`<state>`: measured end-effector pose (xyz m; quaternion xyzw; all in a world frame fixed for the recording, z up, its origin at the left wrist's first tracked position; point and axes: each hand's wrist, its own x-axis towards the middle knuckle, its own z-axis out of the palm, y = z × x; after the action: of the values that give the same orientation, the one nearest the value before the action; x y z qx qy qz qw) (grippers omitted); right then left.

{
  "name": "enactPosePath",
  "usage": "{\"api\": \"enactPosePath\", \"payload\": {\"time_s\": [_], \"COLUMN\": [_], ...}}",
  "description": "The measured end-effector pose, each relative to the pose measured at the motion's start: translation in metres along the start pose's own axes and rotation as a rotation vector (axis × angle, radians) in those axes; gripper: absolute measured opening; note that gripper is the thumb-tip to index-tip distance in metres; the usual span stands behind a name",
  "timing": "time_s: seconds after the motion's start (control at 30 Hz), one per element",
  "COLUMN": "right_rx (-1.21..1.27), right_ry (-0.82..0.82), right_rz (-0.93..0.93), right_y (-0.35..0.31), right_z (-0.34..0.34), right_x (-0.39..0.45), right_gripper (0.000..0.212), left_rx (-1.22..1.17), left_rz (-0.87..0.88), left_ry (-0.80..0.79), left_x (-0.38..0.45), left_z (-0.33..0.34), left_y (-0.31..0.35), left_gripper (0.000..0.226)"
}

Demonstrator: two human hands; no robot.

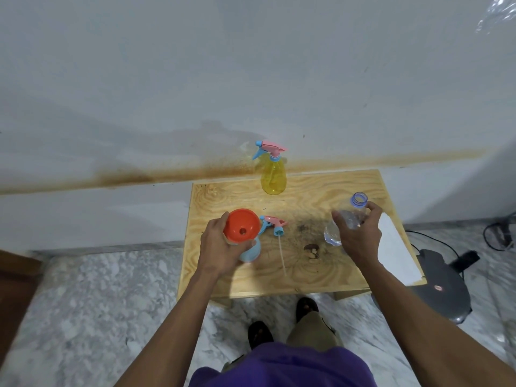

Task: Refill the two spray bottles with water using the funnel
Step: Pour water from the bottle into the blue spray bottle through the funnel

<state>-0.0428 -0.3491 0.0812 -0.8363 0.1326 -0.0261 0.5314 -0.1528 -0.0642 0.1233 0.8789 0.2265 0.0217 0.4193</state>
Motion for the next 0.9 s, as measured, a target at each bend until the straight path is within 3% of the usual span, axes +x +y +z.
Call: {"api": "enactPosePath", "payload": {"time_s": [0.57,0.9], "right_rx": [0.002,0.009], "right_ry": [-0.023,-0.033], "right_rz": [0.057,0.045], "right_y": [0.003,0.004], "right_z": [-0.003,-0.006], "right_x": [-0.005,-0.003], "right_gripper": [0.082,0.074], "left_rx": [-0.163,-0.339], "left_rz": [-0.026,-0.051], "left_ry": [0.065,0.175], "left_x": [-0.001,0.013], "left_z": [0.0,-0.01], "left_y": [-0.006,0.036], "left_gripper": [0.108,0.09]}}
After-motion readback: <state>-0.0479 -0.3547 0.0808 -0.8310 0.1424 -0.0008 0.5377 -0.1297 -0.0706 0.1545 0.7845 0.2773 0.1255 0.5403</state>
